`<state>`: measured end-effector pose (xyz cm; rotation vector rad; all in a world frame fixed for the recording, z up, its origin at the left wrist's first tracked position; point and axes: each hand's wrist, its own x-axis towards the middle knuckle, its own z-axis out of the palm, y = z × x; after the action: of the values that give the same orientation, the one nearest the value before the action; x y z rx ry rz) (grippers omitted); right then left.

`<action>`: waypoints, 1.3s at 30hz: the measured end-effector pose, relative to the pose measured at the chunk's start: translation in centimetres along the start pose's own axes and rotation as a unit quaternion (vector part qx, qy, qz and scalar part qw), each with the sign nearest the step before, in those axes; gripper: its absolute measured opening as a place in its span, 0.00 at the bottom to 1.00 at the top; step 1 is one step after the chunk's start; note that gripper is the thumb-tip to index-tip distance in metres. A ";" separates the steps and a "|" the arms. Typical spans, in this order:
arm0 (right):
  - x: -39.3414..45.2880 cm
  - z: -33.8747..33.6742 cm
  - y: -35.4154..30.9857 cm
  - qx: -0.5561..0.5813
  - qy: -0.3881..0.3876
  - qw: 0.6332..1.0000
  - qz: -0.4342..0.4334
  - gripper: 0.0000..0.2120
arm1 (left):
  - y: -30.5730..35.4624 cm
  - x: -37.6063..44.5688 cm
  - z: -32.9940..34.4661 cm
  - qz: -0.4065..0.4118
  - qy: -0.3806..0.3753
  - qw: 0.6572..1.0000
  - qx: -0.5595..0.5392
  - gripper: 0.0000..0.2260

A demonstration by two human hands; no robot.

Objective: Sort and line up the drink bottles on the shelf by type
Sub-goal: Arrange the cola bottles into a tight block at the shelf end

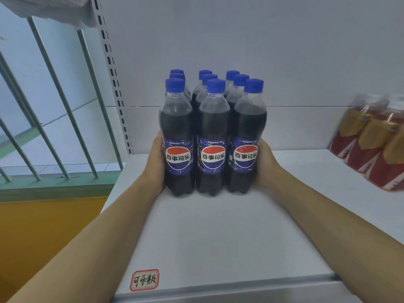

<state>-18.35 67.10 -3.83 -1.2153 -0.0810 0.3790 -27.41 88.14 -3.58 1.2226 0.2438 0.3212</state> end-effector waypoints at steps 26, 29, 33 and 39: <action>-0.2 0.0 -0.3 -0.004 -0.006 1.000 -0.027 0.23 | -0.3 -0.1 0.2 0.023 0.008 1.000 -0.008 0.22; 0.0 -0.1 -0.1 -0.001 -0.018 1.000 -0.024 0.26 | -0.1 -0.1 0.1 0.019 -0.003 1.000 -0.002 0.22; 0.4 -0.2 0.2 0.002 -0.035 0.999 -0.028 0.29 | 0.0 -0.1 0.0 0.012 -0.011 1.000 0.009 0.24; 0.0 -0.4 0.3 -0.021 -0.040 0.999 -0.030 0.21 | -0.2 0.0 -0.2 0.016 -0.006 1.000 0.014 0.26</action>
<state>-18.29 66.83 -4.24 -1.2364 -0.1936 0.3750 -27.47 88.24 -3.78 1.2566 0.2192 0.3398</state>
